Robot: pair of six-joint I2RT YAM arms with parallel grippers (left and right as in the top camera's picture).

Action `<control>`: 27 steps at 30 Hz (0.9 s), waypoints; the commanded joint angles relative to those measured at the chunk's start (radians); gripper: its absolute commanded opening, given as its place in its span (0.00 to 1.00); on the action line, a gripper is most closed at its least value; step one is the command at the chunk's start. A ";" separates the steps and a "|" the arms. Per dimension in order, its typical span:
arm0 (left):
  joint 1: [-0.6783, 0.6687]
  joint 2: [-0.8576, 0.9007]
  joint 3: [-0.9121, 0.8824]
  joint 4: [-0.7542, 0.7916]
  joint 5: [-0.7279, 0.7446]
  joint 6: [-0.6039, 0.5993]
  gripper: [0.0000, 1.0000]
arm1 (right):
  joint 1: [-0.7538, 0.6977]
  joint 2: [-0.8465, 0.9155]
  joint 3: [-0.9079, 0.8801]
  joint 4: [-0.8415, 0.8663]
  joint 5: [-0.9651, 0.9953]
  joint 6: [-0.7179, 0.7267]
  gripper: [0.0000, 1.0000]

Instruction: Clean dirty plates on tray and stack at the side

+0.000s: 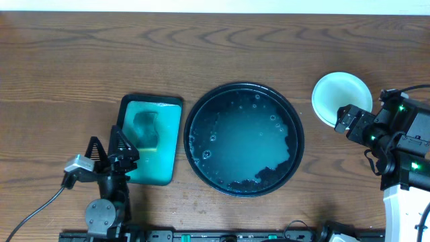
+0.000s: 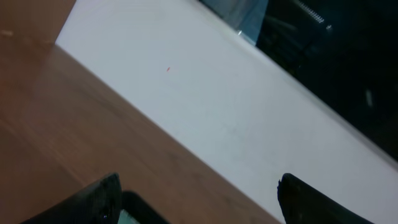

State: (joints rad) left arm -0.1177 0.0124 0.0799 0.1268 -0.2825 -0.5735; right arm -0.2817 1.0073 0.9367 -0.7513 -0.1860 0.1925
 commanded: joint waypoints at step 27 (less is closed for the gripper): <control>0.005 -0.011 -0.076 -0.180 0.039 0.183 0.80 | 0.013 0.000 0.012 -0.001 0.002 -0.014 0.99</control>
State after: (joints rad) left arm -0.1177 0.0101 0.0189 -0.0044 -0.2554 -0.4770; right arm -0.2817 1.0073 0.9367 -0.7513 -0.1860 0.1925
